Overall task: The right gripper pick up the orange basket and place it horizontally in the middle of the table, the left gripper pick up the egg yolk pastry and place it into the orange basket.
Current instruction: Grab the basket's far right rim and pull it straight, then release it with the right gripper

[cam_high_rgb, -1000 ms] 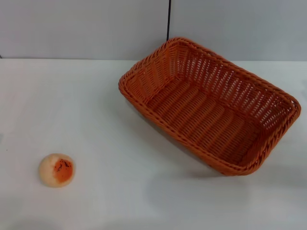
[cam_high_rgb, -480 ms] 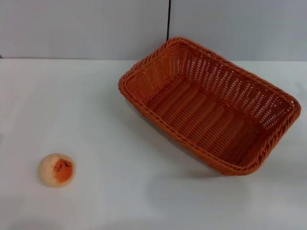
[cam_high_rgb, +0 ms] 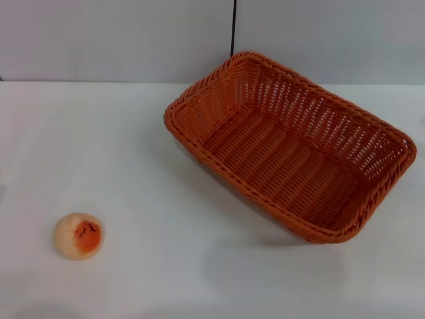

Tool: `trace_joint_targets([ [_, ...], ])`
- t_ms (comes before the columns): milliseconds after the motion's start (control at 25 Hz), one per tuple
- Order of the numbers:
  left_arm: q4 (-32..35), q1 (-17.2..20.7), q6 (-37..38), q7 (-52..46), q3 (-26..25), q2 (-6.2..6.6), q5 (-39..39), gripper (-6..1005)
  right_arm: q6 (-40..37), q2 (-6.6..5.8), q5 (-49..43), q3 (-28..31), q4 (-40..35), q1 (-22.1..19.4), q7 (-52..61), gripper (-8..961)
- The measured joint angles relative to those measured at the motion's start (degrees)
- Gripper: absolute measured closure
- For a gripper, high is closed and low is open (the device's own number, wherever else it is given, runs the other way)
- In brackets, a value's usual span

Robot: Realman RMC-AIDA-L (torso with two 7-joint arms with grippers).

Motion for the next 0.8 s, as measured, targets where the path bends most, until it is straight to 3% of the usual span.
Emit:
trace_joint_targets([
  [160, 0.0, -0.1, 0.0, 0.0, 0.0, 0.00, 0.0, 220, -10.1, -3.86, -12.0, 1.1, -5.3, 6.8, 13.8, 232],
  [320, 0.0, 0.2, 0.0, 0.0, 0.0, 0.00, 0.0, 223, -16.2, -6.27, -17.9, 2.1, -4.4, 12.7, 19.5, 236],
  [560, -0.1, 1.3, 0.3, 0.0, 0.0, 0.00, 0.0, 228, -14.3, -7.10, -24.3, -1.8, 1.1, 17.0, 24.0, 242],
  [800, -0.1, 1.8, 0.5, 0.0, 0.0, 0.00, 0.0, 233, -6.2, -6.52, -27.8, -6.3, 7.0, 18.2, 24.2, 248],
])
